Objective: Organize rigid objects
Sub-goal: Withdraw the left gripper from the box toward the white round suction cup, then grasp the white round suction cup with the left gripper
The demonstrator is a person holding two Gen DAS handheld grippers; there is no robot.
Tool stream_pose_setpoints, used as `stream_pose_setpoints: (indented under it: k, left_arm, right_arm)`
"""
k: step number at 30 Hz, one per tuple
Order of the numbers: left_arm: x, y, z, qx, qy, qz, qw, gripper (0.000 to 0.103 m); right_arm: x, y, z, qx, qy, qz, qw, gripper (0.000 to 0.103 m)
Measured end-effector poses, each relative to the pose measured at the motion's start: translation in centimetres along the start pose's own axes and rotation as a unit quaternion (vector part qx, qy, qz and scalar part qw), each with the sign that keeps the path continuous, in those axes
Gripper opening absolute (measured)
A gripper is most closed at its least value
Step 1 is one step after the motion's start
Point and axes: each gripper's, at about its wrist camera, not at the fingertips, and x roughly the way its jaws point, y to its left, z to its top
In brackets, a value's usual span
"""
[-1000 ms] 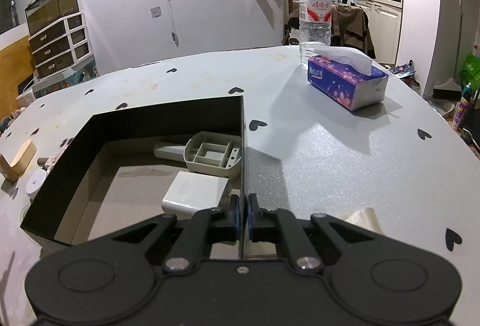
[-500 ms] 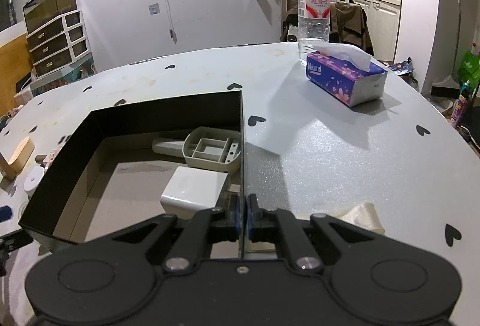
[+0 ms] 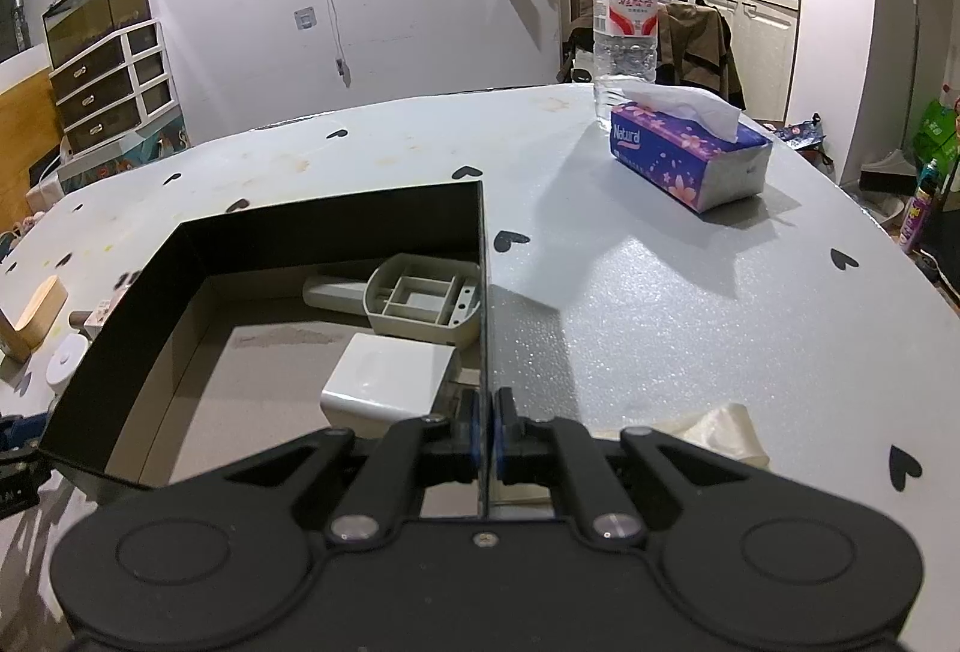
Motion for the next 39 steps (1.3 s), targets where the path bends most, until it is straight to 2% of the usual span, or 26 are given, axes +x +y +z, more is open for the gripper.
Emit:
stream_pose_setpoints:
  k: [2, 4, 5, 7, 10, 14, 16, 18, 23, 28, 30, 34, 39]
  left_arm:
    - [0.3, 0.2, 0.1, 0.009, -0.003, -0.008, 0.9999, 0.043]
    - [0.7, 0.4, 0.2, 0.023, -0.005, -0.017, 0.9996, 0.062]
    - [1.0, 0.5, 0.3, 0.03, -0.003, -0.026, 0.9992, 0.064]
    - [1.8, 1.3, 0.6, 0.009, 0.016, -0.06, 0.998, 0.065]
    - [2.4, 2.2, 1.3, -0.008, 0.026, -0.095, 0.9951, 0.063]
    - [3.1, 3.0, 2.0, -0.024, 0.035, -0.117, 0.9923, 0.062]
    - [3.2, 3.1, 2.1, -0.022, 0.038, -0.119, 0.9919, 0.049]
    - [3.0, 3.0, 2.0, -0.016, 0.04, -0.119, 0.992, 0.049]
    - [1.8, 2.5, 1.5, -0.005, 0.042, -0.089, 0.9951, 0.048]
    - [-1.0, 2.6, 2.0, -0.039, 0.024, -0.049, 0.9977, 0.048]
    - [-2.5, 2.2, 3.1, -0.05, 0.008, -0.057, 0.9971, 0.048]
    - [-4.3, -0.2, 6.0, -0.035, -0.022, -0.078, 0.9961, 0.048]
    - [-1.6, -4.1, 9.1, -0.024, 0.002, -0.122, 0.9922, 0.048]
  right_arm:
    - [0.0, 0.0, 0.0, 0.0, 0.0, 0.0, 1.0, 0.005]
    - [0.0, 0.0, 0.0, -0.002, 0.0, 0.0, 1.0, 0.005]
    - [0.0, 0.0, 0.0, -0.002, 0.0, 0.0, 1.0, 0.005]
    - [0.0, 0.0, 0.0, -0.002, 0.0, 0.0, 1.0, 0.005]
    - [0.0, 0.0, 0.0, -0.002, 0.0, -0.001, 1.0, 0.005]
    - [0.0, 0.0, 0.0, -0.002, 0.0, 0.0, 1.0, 0.005]
    - [0.0, 0.0, 0.1, -0.002, 0.0, -0.001, 1.0, 0.005]
    - [0.0, 0.0, 0.0, -0.002, 0.0, -0.001, 1.0, 0.005]
    - [0.0, 0.0, 0.0, -0.003, 0.0, 0.0, 1.0, 0.005]
    - [-0.1, 0.1, 0.1, -0.006, 0.001, -0.002, 1.0, 0.005]
    - [-0.1, 0.1, 0.1, -0.006, 0.001, -0.002, 1.0, 0.005]
    - [-0.1, 0.1, 0.1, -0.003, 0.0, -0.002, 1.0, 0.005]
    - [-0.1, 0.1, 0.1, -0.003, -0.001, -0.002, 1.0, 0.005]
